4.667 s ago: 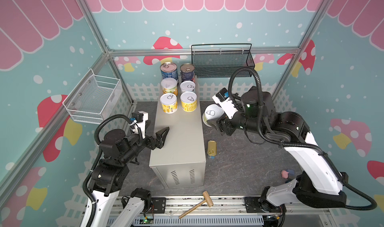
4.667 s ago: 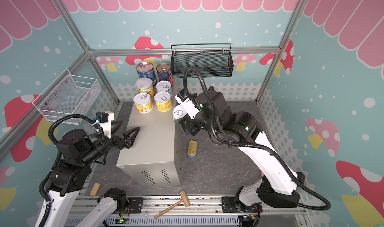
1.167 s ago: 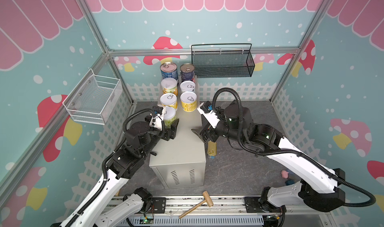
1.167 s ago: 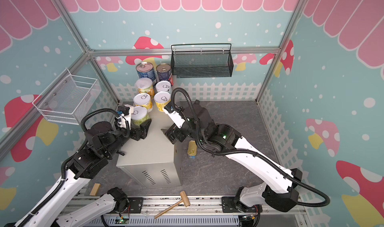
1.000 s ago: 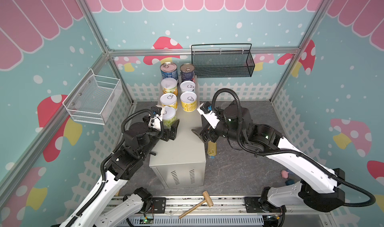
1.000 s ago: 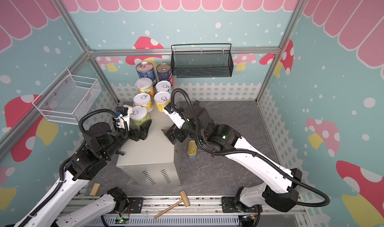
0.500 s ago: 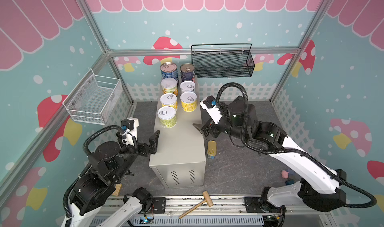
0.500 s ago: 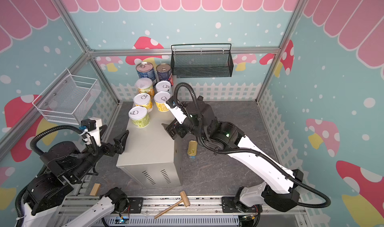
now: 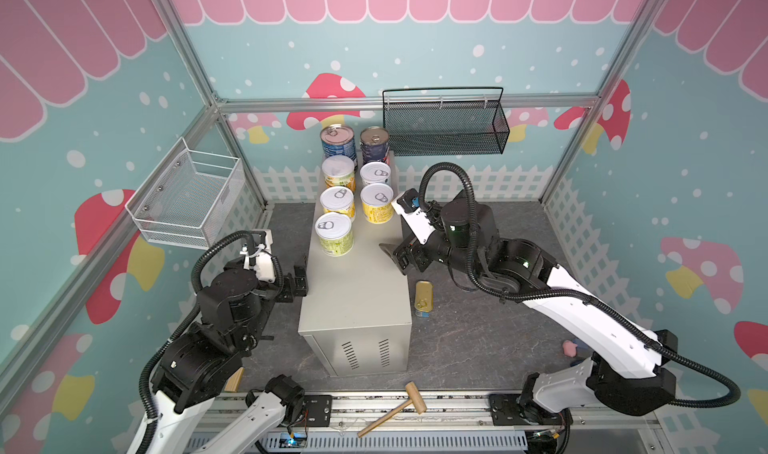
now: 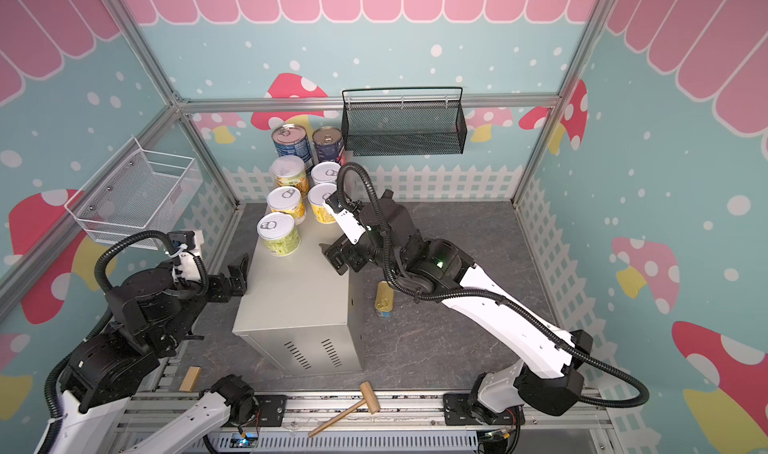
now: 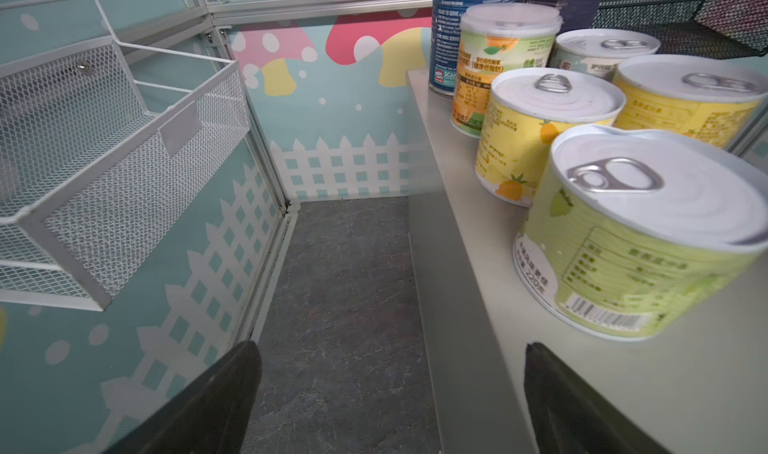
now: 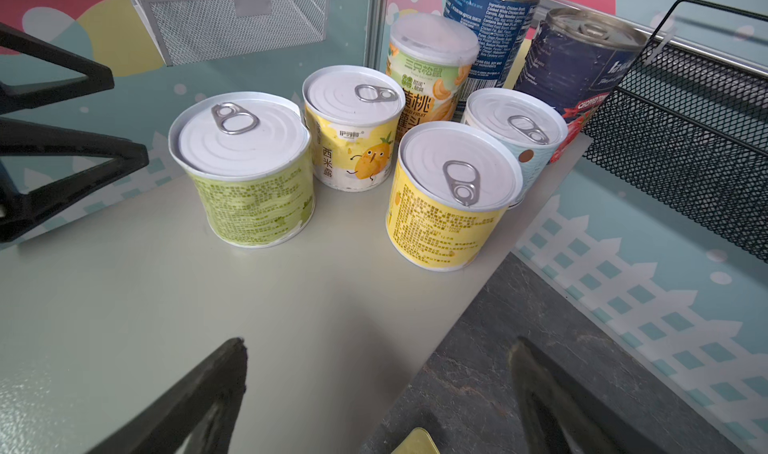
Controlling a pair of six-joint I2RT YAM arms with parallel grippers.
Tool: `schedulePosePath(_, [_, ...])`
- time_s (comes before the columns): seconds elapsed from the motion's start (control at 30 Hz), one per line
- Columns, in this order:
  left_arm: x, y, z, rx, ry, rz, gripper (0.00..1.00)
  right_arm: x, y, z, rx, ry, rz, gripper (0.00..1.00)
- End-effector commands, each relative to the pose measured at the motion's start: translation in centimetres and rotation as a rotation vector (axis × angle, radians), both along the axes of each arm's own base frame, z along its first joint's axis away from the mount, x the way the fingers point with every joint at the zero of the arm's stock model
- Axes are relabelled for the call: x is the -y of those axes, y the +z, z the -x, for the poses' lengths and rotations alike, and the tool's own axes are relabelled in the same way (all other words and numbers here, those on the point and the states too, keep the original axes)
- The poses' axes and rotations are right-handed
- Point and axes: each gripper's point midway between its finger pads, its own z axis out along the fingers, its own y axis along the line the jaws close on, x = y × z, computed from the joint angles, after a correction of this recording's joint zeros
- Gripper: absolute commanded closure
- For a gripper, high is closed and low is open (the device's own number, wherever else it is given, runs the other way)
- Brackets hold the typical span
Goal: Place and organize the canned foods onto the counter
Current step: 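Open the left gripper and draw it back from the can row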
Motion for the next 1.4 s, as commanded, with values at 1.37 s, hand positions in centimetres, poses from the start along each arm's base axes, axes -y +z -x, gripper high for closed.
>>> schedulePosePath(1.37, [2.2, -1.7, -5.3, -0.010, -0.209, 0.183, 0.00, 1.2, -0.1, -0.5, -0.010, -0.068, -0.010, 0.00])
